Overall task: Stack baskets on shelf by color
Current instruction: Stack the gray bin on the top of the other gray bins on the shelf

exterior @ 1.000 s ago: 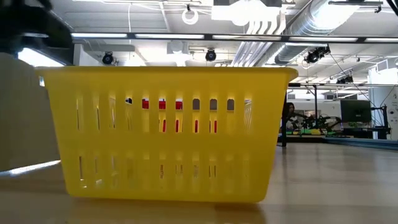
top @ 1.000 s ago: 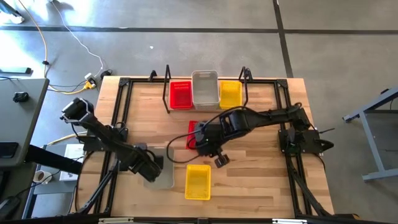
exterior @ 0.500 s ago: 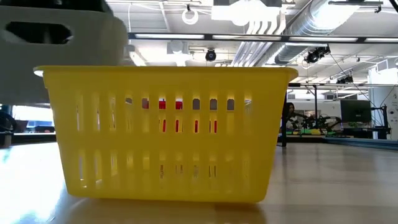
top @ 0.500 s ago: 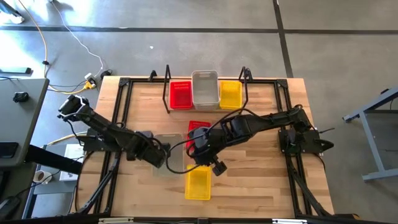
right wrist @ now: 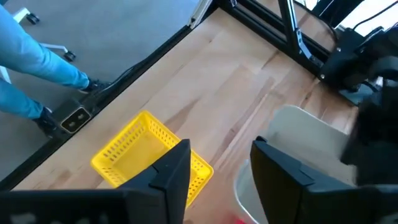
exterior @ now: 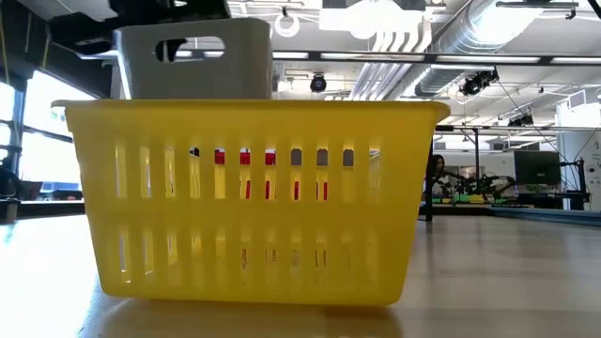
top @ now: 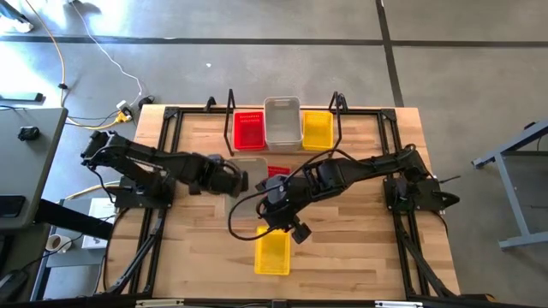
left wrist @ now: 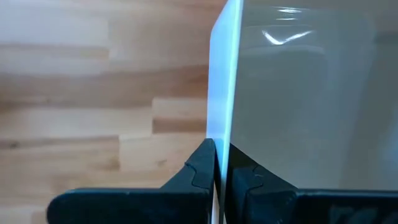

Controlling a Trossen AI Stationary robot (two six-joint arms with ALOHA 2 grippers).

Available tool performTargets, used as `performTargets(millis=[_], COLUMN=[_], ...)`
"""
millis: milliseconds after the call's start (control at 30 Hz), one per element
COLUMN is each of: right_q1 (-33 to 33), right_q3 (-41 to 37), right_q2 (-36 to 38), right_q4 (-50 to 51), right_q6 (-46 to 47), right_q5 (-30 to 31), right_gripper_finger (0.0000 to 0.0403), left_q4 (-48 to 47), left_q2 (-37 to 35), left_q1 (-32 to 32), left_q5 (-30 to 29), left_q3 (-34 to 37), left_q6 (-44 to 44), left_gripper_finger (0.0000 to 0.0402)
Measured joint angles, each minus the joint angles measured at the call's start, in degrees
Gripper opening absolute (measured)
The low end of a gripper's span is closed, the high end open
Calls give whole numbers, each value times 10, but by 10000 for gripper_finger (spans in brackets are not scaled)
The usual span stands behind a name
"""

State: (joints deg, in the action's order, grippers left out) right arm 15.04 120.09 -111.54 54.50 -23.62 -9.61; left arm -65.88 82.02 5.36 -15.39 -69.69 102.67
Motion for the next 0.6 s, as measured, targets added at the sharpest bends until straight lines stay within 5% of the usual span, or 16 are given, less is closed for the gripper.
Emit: performTargets(millis=[600], right_q1=[-34], right_q3=[0], right_q2=[-71], right_q4=[10], right_q6=[29], right_q5=[111], right_gripper_finger=[154], left_q4=[2], left_q2=[0], left_q1=[-70], left_q5=[-35], left_q3=[-50], left_q6=[-114], left_gripper_finger=[1])
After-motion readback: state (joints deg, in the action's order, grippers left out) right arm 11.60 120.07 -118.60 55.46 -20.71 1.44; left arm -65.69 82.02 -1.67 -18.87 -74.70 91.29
